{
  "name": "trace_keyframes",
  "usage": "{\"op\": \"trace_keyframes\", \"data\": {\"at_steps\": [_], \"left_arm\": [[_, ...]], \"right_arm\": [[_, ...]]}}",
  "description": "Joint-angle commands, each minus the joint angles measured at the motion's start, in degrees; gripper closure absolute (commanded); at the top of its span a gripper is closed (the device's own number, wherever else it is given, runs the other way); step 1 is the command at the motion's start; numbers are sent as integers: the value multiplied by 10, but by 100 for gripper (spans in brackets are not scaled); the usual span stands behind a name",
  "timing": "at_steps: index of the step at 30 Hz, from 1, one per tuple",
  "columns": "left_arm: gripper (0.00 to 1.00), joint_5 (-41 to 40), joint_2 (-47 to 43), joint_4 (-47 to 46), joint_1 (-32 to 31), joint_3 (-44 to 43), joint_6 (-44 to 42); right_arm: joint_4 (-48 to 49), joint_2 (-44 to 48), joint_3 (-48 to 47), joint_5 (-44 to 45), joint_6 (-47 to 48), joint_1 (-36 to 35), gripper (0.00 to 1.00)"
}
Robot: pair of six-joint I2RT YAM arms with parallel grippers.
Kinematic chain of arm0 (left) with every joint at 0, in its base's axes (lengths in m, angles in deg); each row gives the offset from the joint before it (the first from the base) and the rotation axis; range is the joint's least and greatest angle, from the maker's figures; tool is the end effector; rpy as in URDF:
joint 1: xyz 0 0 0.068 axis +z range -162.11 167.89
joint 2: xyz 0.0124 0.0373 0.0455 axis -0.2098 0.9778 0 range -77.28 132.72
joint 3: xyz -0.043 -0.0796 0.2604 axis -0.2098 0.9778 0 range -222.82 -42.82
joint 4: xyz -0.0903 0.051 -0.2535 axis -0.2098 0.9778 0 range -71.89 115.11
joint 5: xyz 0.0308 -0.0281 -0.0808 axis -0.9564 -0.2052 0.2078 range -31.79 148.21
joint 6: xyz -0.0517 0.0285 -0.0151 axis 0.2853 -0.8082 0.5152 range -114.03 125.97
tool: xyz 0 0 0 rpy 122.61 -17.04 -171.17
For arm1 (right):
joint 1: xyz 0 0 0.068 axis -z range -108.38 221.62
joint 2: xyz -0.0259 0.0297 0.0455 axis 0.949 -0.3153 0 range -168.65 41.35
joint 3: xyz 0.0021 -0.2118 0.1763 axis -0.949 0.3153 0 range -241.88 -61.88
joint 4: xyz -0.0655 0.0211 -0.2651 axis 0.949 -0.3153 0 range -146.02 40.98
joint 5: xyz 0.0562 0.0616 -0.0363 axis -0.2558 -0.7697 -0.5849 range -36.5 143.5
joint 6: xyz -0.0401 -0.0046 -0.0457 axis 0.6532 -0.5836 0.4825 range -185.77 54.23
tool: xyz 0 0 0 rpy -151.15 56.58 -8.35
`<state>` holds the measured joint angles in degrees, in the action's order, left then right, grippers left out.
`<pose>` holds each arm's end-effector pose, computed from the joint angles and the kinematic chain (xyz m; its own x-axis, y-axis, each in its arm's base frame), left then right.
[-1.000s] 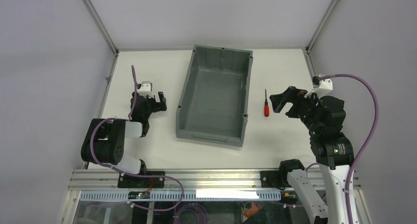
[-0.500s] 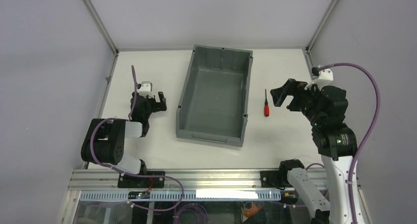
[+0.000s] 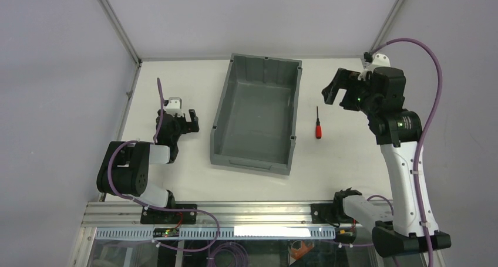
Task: Put the screwdriver in the bin
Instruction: Pick up the screwdriver from the center of the board.
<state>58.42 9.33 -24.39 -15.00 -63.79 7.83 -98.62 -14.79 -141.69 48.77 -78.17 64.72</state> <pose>0.2750 -0.0141 0.1225 -0.3941 -0.0127 -0.9190 0.0409 0.9987 -0.0314 0.1893 0.0267 0.4416 -0.4654 0.1593 -0.8706 -0.0957 0.9689 0.2284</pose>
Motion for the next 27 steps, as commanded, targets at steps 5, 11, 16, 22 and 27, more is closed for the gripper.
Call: {"op": "trace_keyframes", "data": {"at_steps": [5, 11, 16, 22, 27], "left_arm": [[1, 9, -3, -34, 3, -10, -13], [1, 9, -3, -34, 3, -10, -13], [1, 9, -3, -34, 3, -10, -13], [1, 9, -3, -34, 3, -10, -13], [1, 9, -3, -34, 3, -10, -13]], "right_arm": [[-45, -80, -66, 78, 5, -1, 0], [-50, -138, -55, 112, 5, -1, 1], [-28, -170, -19, 107, -3, -1, 1], [-8, -209, 22, 104, -10, -1, 1], [14, -237, 59, 97, -16, -1, 2]]}}
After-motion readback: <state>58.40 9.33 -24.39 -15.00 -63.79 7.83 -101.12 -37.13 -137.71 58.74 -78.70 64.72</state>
